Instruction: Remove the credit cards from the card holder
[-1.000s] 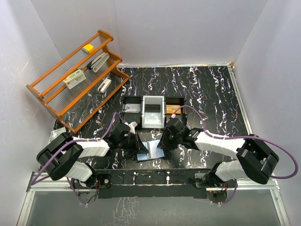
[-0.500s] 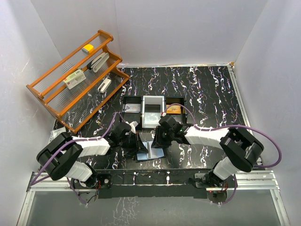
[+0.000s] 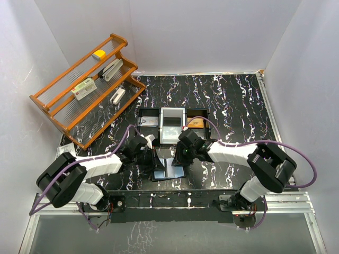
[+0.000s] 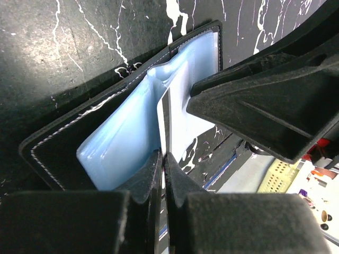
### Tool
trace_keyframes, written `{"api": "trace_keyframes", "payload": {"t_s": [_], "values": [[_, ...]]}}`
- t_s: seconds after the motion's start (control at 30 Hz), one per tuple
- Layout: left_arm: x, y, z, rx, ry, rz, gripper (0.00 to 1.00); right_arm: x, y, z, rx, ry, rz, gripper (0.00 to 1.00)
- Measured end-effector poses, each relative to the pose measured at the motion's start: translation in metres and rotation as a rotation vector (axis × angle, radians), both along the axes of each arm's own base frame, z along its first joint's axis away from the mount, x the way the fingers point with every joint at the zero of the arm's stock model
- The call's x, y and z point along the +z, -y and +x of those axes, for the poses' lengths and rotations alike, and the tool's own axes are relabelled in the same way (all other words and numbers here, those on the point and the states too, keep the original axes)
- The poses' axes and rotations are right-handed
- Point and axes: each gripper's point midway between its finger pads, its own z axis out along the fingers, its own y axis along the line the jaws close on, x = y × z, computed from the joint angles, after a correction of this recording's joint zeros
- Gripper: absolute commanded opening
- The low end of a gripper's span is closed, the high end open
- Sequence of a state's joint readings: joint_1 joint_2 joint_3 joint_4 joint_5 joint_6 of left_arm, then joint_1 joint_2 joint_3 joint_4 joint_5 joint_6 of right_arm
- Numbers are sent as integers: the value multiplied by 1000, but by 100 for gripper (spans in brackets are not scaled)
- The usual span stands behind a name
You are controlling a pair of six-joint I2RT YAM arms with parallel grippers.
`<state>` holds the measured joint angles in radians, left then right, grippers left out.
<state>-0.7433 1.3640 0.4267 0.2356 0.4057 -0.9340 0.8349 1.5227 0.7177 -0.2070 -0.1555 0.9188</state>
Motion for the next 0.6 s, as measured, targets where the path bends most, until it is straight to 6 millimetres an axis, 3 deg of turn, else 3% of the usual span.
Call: {"api": "trace_keyframes", "payload": {"t_s": [0.3,0.6], "values": [[3,-7,1,11,4,8,0,0,-1,0,-1,-6,0,18],[0,-10,0,19,-4,19,0,3,-6,-2,79,-28,63,24]]}}
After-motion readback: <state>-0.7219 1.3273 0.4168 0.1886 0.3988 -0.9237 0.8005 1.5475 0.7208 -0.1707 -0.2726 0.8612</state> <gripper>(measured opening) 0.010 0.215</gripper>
